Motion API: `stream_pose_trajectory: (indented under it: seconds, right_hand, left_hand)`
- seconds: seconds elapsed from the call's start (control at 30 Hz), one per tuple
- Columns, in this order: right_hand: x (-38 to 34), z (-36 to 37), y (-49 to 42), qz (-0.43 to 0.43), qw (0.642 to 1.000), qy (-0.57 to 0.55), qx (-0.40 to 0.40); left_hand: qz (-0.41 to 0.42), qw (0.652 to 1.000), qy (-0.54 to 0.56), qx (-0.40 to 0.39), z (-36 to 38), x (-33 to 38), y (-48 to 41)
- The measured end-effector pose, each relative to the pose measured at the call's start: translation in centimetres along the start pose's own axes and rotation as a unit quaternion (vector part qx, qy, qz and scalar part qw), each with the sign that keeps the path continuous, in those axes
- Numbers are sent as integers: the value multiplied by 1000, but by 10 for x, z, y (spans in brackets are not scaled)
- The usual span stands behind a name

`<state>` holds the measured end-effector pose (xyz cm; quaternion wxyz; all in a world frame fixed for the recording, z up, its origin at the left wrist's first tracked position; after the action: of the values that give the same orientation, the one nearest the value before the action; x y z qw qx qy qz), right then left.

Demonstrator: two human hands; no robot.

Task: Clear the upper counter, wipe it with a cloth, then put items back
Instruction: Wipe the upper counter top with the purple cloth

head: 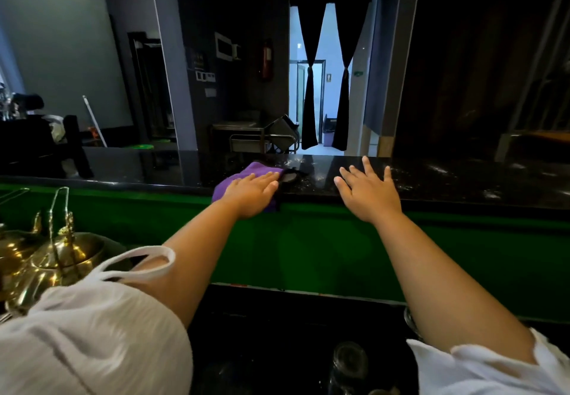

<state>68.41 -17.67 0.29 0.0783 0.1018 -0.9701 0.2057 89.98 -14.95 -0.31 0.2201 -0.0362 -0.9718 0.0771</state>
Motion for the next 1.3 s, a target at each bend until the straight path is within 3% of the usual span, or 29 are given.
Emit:
stream_pose_trajectory:
  seconds: [0.23, 0.5, 0.63, 0.8, 1.07, 1.3]
  right_hand:
    - [0, 1, -2, 4, 1000, 1, 28]
    - [2, 0, 0, 15, 1000, -11, 20]
    - [5, -1, 4, 11, 999, -33, 20]
    - [4, -1, 5, 16, 999, -36, 9]
    - [5, 1, 1, 39, 999, -29, 14]
    - [9, -2, 1, -78, 993, -78, -50]
  left_hand:
    - [-76, 995, -16, 60, -13, -27, -2]
    - [23, 999, 19, 44, 35, 77, 6]
    - [14, 1000, 8, 26, 19, 48, 7]
    - [-41, 997, 2, 70, -10, -19, 8]
    - [-30, 996, 20, 76, -9, -22, 4]
    - [-28, 996, 23, 76, -10, -22, 5]
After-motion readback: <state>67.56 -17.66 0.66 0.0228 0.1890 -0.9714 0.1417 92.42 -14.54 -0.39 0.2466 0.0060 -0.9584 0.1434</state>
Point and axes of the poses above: each hand's wrist, its own y-axis away from the middle knuckle, its own z-axis out of the palm, x = y × z, the point moved 8 cm from there along -y, towards the middle knuckle, and after that the axes turned 14 degrees about y, right-handed, at the moved point
